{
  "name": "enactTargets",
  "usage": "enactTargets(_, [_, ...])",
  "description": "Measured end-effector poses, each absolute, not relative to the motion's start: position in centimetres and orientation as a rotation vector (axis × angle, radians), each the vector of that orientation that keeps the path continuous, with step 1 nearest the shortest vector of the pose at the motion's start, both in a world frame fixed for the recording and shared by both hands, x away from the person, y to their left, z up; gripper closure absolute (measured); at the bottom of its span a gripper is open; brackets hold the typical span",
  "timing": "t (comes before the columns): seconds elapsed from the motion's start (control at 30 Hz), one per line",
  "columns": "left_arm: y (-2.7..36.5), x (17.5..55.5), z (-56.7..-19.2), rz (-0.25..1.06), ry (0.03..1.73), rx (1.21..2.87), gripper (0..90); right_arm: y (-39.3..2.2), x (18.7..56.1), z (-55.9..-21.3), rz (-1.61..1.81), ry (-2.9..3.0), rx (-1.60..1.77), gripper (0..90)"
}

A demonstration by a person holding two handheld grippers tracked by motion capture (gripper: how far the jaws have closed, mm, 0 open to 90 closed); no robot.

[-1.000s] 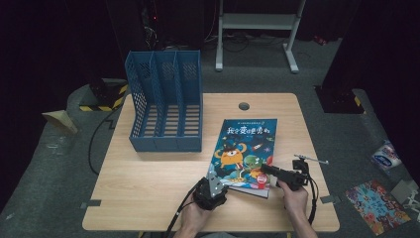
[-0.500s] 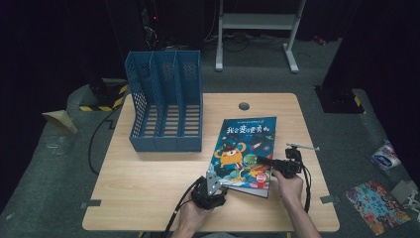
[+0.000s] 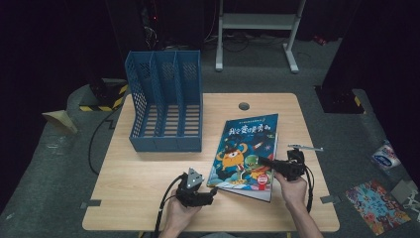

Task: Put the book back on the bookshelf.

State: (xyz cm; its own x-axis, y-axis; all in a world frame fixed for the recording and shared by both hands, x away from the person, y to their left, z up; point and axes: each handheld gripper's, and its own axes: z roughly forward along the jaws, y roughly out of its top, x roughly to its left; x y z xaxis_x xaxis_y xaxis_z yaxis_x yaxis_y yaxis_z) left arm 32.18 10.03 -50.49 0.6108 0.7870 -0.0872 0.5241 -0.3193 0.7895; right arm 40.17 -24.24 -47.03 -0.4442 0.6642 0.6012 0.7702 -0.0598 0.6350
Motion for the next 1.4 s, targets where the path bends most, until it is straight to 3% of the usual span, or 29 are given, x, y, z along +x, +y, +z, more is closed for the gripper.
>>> enactTargets(0.7, [9.2,36.2,-51.1,0.186,1.092,1.976,20.4,-24.7,35.5,-45.7,-1.751,-2.326,-1.419,74.6])
enactTargets(1.4, [8.3,38.5,-50.9,0.051,1.048,1.959,11.8,-24.6,34.1,-45.3,-1.842,-2.469,-1.274,73.9])
